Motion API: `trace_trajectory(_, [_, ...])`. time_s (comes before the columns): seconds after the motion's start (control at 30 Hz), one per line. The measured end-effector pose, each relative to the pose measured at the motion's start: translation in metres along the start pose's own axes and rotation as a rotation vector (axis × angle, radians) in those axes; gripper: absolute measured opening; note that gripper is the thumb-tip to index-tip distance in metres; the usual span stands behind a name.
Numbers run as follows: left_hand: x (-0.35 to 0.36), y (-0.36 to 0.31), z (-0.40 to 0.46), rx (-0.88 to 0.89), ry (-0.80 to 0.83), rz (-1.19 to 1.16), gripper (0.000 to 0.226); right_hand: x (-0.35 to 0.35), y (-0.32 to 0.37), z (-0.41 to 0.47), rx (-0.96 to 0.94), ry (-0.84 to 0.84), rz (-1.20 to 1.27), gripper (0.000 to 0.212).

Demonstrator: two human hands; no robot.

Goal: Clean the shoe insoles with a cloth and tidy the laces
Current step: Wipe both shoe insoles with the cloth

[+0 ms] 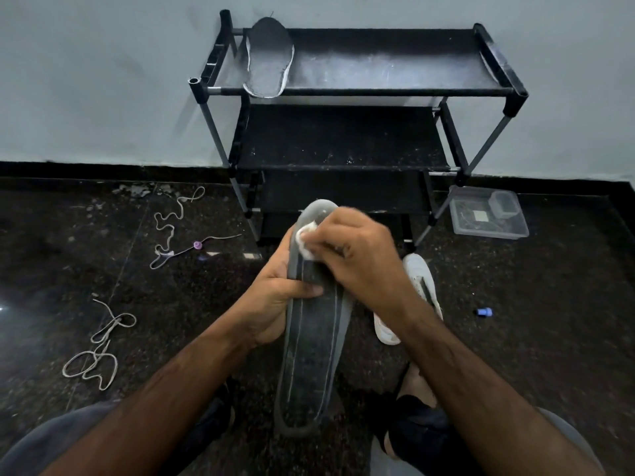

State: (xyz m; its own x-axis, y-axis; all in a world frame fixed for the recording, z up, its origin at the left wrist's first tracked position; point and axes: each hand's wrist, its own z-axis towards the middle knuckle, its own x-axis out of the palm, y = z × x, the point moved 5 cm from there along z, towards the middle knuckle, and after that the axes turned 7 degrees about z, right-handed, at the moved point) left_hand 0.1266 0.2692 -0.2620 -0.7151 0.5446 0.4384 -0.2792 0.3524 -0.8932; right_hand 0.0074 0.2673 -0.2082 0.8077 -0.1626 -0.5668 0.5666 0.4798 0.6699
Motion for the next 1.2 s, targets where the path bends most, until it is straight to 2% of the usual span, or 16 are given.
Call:
trace_trajectory(0.07, [0.006,0.004,0.000,-0.017,0.021,0.061,0.096,-0.019,-0.012,0.002,0.083,-0.141,-0.026,0.006])
trace_trajectory(0.13, [0.008,0.006,0.001,-0.029,0.014,0.098,0.097,-0.026,-0.013,0.000,0.112,-0.193,-0.024,0.010])
trace_trajectory(0.27, [-0.001,0.007,-0.002,-0.037,-0.072,0.053,0.095,0.005,0.004,-0.005,0.024,0.036,0.091,0.014])
trace_trajectory(0.33, [-0.006,0.009,-0.002,-0.046,-0.128,0.056,0.092,0.012,0.007,-0.003,-0.016,0.095,0.095,0.013])
trace_trajectory(0.43, [-0.002,0.009,0.000,-0.037,-0.076,0.045,0.090,-0.001,0.002,0.000,-0.029,0.001,0.009,0.011])
trace_trajectory(0.57, [0.003,0.005,0.001,-0.019,-0.034,0.111,0.093,-0.018,-0.010,0.000,0.055,-0.117,-0.145,0.010])
trace_trajectory(0.7, [-0.002,0.005,0.000,-0.018,-0.080,0.152,0.086,-0.025,-0.016,0.000,0.128,-0.177,-0.085,0.012])
trace_trajectory(0.8, [-0.005,0.004,0.003,0.012,-0.139,0.093,0.067,-0.010,-0.003,-0.001,0.043,-0.058,-0.009,0.014])
trace_trajectory(0.9, [-0.007,0.007,0.003,0.001,-0.177,0.039,0.066,0.004,0.004,-0.002,-0.036,0.043,-0.015,0.014])
trace_trajectory(1.07, [-0.006,0.005,0.003,0.011,-0.137,0.070,0.065,-0.012,-0.012,0.001,0.071,-0.043,-0.096,0.008])
trace_trajectory(1.2, [-0.007,0.000,0.002,0.015,-0.135,0.076,0.065,-0.034,-0.014,-0.001,0.130,-0.232,-0.039,0.011])
